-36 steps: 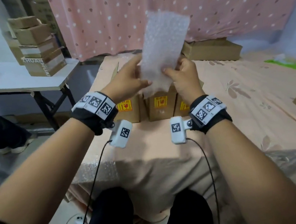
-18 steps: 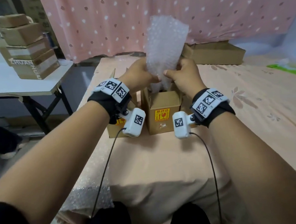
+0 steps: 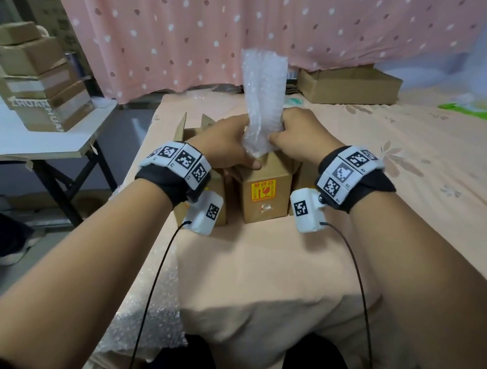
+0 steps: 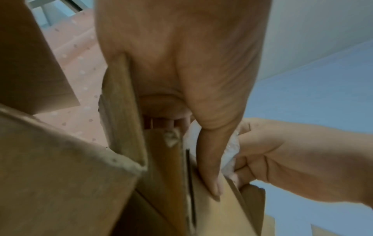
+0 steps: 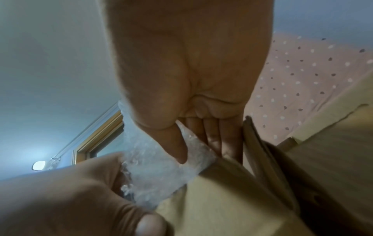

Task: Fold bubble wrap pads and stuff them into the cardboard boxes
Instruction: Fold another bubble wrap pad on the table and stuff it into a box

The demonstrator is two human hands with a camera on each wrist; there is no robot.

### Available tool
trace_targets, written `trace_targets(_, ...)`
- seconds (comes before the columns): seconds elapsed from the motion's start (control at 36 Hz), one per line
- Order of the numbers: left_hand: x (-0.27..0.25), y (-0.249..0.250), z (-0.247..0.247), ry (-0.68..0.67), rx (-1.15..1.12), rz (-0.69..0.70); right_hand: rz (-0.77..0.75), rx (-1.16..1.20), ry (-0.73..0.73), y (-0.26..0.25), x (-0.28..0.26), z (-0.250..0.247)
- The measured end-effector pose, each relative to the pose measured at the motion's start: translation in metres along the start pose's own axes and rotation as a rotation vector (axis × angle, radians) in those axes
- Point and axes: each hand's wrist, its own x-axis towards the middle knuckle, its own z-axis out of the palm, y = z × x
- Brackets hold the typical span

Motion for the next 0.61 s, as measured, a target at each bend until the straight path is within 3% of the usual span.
trace_targets(0.19, -0.017, 0.017, -0.009, -0.15, 0.013, -0.06, 0.12, 0.084, -0.067, -0.005, -0.014, -0.011)
trace_targets(0.39, -0.027, 0.028, -0.006, -0.267, 0.244, -0.12, 0.241, 0.259, -0.265, 0.001, -0.037, -0.013)
trace_targets(0.47, -0.026, 0.027, -0.006, -0.215, 0.157, -0.17, 0.224, 0.289, -0.272, 0.002, -0.043, -0.016)
trace_targets(0.61, -0.024, 0.022, -0.009, -0.088, 0.217, -0.109, 0.135, 0.258, -0.098, 0.001, -0.037, -0.012)
